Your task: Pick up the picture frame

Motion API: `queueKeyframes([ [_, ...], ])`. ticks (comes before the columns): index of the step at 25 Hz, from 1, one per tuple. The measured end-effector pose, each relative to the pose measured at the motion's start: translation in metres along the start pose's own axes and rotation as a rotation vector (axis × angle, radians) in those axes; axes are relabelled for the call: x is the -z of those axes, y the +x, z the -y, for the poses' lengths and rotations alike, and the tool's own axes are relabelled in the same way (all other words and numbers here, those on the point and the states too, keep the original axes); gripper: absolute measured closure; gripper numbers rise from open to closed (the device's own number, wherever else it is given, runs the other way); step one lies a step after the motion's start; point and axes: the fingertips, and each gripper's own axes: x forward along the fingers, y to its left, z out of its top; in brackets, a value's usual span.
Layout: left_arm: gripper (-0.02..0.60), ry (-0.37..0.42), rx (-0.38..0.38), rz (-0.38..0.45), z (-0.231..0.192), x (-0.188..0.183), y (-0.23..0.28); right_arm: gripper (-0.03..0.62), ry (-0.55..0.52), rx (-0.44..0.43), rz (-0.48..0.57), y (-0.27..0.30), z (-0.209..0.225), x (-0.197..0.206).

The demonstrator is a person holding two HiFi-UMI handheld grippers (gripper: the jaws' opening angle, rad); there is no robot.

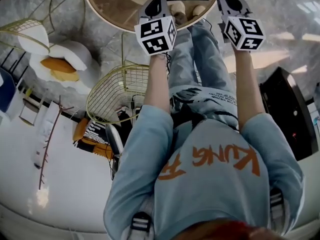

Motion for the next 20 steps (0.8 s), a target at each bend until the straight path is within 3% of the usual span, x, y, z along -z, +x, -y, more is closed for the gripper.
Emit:
queueKeyframes([
  [14, 0.561, 0.051, 0.055, -0.069, -0.003, 0.037, 0.058, 0.597, 0.038, 0.067, -0.075, 0.04, 0.031, 0.05],
  [18, 0.561, 0.066, 0.025, -0.082, -0.014, 0.044, 0.068, 0.595, 0.069, 0.079, -0.091, 0.047, 0.036, 0.063],
  [20, 0.56, 0.06, 0.019, -0.089, -0.017, 0.047, 0.075, 0.563, 0.069, 0.074, -0.109, 0.05, 0.041, 0.07],
])
